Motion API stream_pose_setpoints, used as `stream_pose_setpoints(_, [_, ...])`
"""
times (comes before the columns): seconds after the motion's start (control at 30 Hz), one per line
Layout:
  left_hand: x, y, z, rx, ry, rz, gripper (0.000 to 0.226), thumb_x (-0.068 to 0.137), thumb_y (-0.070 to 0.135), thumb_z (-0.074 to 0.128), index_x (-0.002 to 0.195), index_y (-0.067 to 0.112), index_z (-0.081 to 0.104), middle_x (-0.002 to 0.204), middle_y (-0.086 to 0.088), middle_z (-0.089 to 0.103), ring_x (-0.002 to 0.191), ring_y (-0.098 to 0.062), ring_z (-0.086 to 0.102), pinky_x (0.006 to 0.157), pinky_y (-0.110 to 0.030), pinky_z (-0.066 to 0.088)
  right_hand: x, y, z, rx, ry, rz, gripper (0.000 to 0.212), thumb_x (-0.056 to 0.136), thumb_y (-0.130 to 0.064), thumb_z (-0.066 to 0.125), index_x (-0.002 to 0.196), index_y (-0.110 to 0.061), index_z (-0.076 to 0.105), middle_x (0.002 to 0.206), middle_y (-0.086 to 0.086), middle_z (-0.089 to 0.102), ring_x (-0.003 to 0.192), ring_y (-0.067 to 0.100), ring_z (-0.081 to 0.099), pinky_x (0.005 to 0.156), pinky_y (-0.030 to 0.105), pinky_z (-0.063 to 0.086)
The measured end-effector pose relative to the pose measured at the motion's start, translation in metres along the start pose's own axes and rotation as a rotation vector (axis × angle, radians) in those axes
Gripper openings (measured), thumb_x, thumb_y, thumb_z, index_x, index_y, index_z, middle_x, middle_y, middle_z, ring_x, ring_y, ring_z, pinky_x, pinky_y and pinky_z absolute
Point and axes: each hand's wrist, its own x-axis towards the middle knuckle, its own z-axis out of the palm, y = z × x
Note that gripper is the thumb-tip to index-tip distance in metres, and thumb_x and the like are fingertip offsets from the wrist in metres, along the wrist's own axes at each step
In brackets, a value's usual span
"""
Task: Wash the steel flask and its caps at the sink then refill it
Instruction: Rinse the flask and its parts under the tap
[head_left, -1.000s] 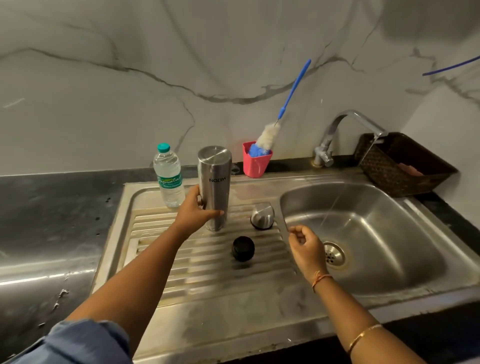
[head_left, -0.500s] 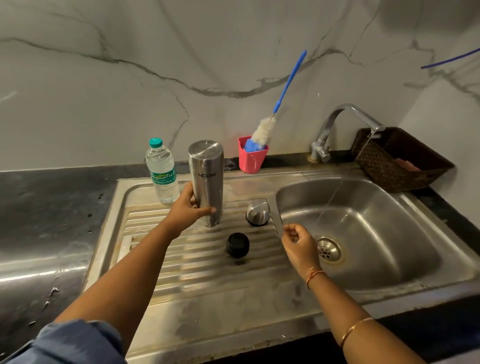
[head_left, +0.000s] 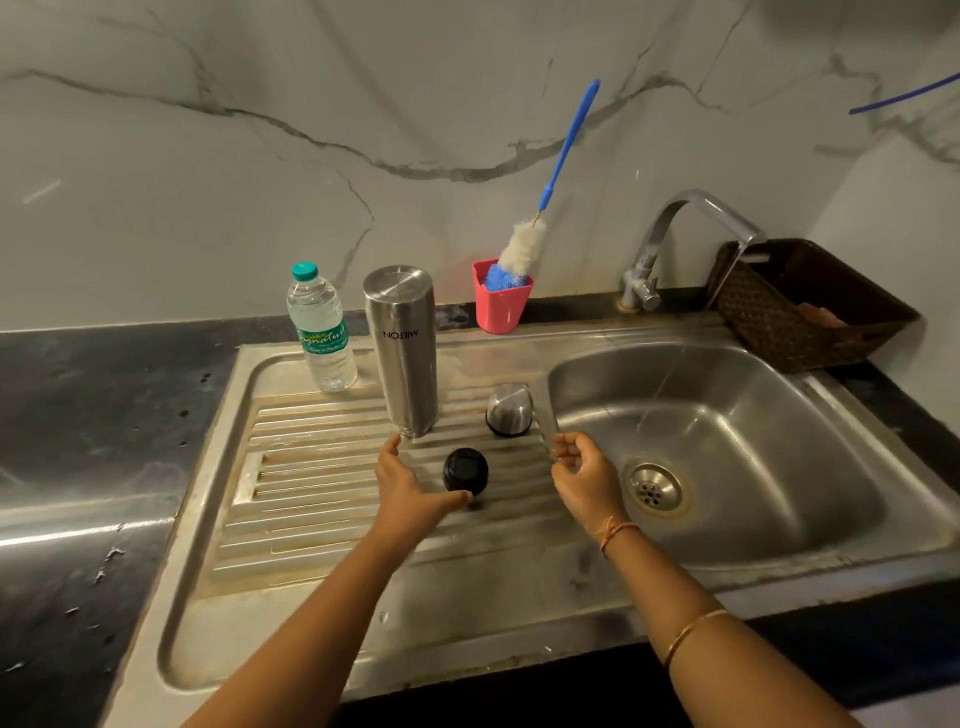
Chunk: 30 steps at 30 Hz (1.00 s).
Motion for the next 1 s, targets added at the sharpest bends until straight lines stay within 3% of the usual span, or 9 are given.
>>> stream_pose_setpoints(0.17, [-0.006,0.011,0.023,0.226,0.133,0.061,0.095,0.055,0.031,0.092,0.131,0.013,0.039,0.130,-0.005,0.043,0.125,-0.027,0.036,0.104,-0.035,0.032,0.008,0.004,-0.009,0.022,-0.069,-0.054,0.026,0.083,0.004,0.052,0.101,-0.013,0.058,0.095,0.002,0.059,0.086,0.012,0.054,0.063,0.000,0.041])
stream_pose_setpoints(0.27, [-0.007,0.017,0.034,0.281,0.170,0.118,0.065,0.059,0.030,0.089,0.113,0.019,0.056,0.112,0.000,0.059,0.112,-0.025,0.051,0.095,-0.036,0.041,0.018,0.008,-0.020,0.021,-0.120,-0.081,0.025,0.084,0.003,0.054,0.102,-0.013,0.059,0.094,-0.001,0.060,0.086,0.011,0.055,0.066,0.002,0.040])
stream_pose_setpoints(0.33, [-0.012,0.024,0.045,0.245,0.204,0.130,0.052,0.061,0.023,0.089,0.102,0.023,0.057,0.100,0.004,0.060,0.099,-0.021,0.057,0.084,-0.034,0.047,0.025,0.013,-0.031,0.024,-0.184,-0.095,0.025,0.085,0.002,0.053,0.103,-0.013,0.060,0.094,-0.001,0.060,0.086,0.011,0.055,0.067,0.004,0.040])
stream_pose_setpoints(0.43, [-0.026,0.039,0.070,0.169,0.261,0.101,0.051,0.061,0.017,0.088,0.097,0.025,0.053,0.093,0.006,0.058,0.083,-0.012,0.057,0.067,-0.026,0.048,0.035,0.018,-0.050,0.030,-0.294,-0.113,0.027,0.085,0.003,0.051,0.105,-0.012,0.061,0.091,-0.002,0.059,0.082,0.007,0.054,0.067,0.003,0.043])
stream_pose_setpoints(0.5, [-0.031,0.051,0.097,0.167,0.292,0.127,0.051,0.060,0.016,0.088,0.098,0.023,0.055,0.092,0.007,0.058,0.086,-0.015,0.058,0.071,-0.028,0.049,0.043,0.022,-0.064,0.058,-0.331,-0.110,0.026,0.084,0.003,0.050,0.098,-0.015,0.062,0.088,-0.003,0.059,0.082,0.008,0.055,0.069,0.005,0.043])
stream_pose_setpoints(0.67, [-0.029,0.087,0.171,0.146,0.297,0.185,0.056,0.063,0.023,0.087,0.112,0.016,0.061,0.098,0.008,0.061,0.091,-0.010,0.057,0.079,-0.026,0.046,0.070,0.034,-0.109,0.223,-0.418,0.049,0.014,0.090,-0.006,0.053,0.095,-0.019,0.059,0.090,0.003,0.061,0.084,0.017,0.059,0.077,0.038,0.054])
stream_pose_setpoints(0.73, [-0.025,0.104,0.202,0.111,0.264,0.206,0.053,0.063,0.026,0.087,0.109,0.022,0.059,0.098,0.009,0.063,0.091,-0.009,0.059,0.081,-0.027,0.049,0.082,0.038,-0.129,0.302,-0.458,0.162,0.005,0.093,-0.015,0.054,0.095,-0.016,0.058,0.094,0.006,0.061,0.084,0.018,0.059,0.074,0.037,0.054])
stream_pose_setpoints(0.83, [-0.009,0.124,0.247,0.017,0.224,0.195,0.052,0.062,0.023,0.088,0.104,0.025,0.058,0.103,0.005,0.065,0.095,-0.012,0.063,0.083,-0.026,0.050,0.105,0.043,-0.160,0.451,-0.523,0.333,0.016,0.094,-0.028,0.054,0.099,-0.014,0.059,0.085,0.008,0.061,0.078,0.020,0.061,0.072,0.037,0.055])
stream_pose_setpoints(1.0, [0.026,0.161,0.299,0.031,0.108,0.181,0.063,0.079,0.017,0.076,0.135,0.013,0.048,0.128,-0.003,0.058,0.117,-0.016,0.055,0.094,-0.018,0.040,0.156,0.054,-0.205,0.700,-0.462,0.440,0.023,0.089,-0.019,0.062,0.108,-0.008,0.058,0.089,0.011,0.063,0.080,0.020,0.063,0.071,0.032,0.056])
